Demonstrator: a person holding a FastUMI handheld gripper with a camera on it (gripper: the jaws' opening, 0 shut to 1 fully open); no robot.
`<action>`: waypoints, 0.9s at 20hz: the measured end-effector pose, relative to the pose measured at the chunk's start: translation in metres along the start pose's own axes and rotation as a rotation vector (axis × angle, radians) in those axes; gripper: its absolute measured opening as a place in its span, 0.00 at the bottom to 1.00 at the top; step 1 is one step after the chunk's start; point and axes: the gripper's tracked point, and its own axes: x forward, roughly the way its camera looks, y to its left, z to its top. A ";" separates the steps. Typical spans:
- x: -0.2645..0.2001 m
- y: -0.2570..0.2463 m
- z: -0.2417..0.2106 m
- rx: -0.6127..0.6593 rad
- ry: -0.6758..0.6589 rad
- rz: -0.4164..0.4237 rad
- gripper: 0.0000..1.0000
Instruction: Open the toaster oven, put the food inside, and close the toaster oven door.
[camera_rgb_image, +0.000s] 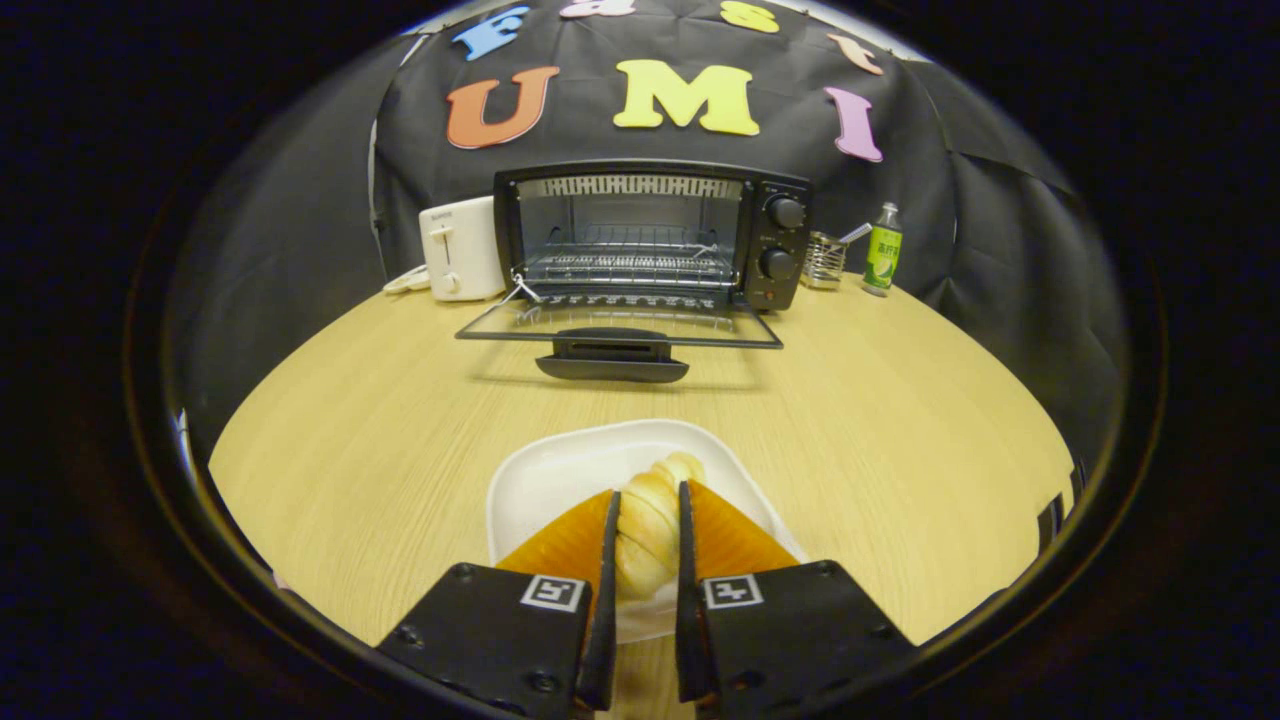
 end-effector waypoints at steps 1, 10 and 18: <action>0.001 -0.002 0.001 0.003 -0.006 -0.002 0.21; -0.029 -0.004 0.064 0.052 -0.127 0.032 0.12; -0.018 0.008 0.172 0.022 -0.260 0.055 0.11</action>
